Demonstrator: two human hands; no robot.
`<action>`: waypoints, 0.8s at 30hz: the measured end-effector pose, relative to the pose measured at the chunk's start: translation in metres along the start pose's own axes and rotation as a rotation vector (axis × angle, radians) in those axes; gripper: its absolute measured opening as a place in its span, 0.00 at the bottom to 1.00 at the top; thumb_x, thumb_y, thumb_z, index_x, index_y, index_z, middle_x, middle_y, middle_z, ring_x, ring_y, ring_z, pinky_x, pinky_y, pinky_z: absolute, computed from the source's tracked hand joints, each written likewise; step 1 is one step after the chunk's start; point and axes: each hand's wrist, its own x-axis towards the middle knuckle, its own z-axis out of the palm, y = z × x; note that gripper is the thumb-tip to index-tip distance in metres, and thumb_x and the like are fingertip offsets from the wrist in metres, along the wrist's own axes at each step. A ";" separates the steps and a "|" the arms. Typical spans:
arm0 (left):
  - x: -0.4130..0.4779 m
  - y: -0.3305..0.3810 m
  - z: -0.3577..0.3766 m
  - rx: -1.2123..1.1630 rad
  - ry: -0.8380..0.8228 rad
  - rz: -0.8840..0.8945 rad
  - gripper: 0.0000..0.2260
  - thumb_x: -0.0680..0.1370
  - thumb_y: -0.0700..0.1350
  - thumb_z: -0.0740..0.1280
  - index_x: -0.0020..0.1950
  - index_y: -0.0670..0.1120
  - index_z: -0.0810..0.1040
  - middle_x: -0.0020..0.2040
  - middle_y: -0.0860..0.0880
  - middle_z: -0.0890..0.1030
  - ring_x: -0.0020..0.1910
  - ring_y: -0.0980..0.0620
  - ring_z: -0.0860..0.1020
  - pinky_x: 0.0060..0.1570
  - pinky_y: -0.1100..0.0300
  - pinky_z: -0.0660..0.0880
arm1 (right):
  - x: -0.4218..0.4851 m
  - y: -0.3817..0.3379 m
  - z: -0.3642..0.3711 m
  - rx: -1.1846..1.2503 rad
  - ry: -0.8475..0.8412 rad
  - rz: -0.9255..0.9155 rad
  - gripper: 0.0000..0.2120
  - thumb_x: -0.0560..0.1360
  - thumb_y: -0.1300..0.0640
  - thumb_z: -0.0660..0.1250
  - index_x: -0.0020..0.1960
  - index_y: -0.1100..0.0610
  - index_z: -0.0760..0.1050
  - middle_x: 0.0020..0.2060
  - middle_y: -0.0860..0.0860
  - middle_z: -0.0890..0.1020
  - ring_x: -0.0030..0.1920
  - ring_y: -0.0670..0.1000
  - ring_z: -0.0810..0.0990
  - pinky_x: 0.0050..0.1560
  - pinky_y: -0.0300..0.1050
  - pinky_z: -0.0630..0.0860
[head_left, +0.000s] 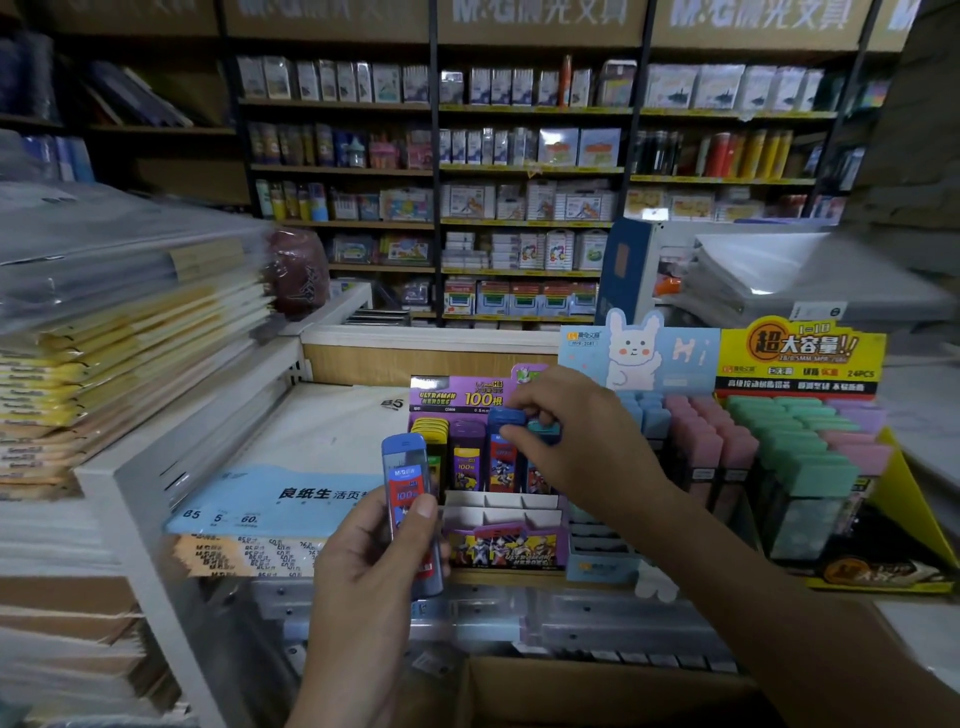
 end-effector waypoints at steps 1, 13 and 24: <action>0.000 0.001 0.000 -0.001 0.000 -0.002 0.13 0.71 0.53 0.71 0.52 0.52 0.86 0.36 0.48 0.83 0.34 0.54 0.81 0.31 0.64 0.77 | 0.000 0.001 0.001 -0.025 -0.008 -0.015 0.07 0.74 0.53 0.74 0.50 0.53 0.81 0.43 0.45 0.76 0.44 0.45 0.73 0.46 0.39 0.71; 0.002 0.007 0.004 0.022 -0.005 -0.006 0.06 0.71 0.50 0.72 0.46 0.51 0.85 0.34 0.45 0.84 0.34 0.51 0.84 0.29 0.60 0.79 | -0.007 0.000 0.006 -0.268 0.012 -0.062 0.11 0.69 0.49 0.77 0.48 0.54 0.82 0.43 0.49 0.78 0.48 0.54 0.75 0.53 0.51 0.67; 0.017 0.035 0.015 0.069 -0.099 0.122 0.10 0.77 0.51 0.68 0.49 0.46 0.85 0.43 0.46 0.86 0.40 0.52 0.83 0.36 0.59 0.81 | -0.072 0.002 -0.027 0.061 0.250 0.114 0.04 0.75 0.62 0.71 0.50 0.58 0.82 0.46 0.49 0.80 0.46 0.48 0.78 0.48 0.43 0.79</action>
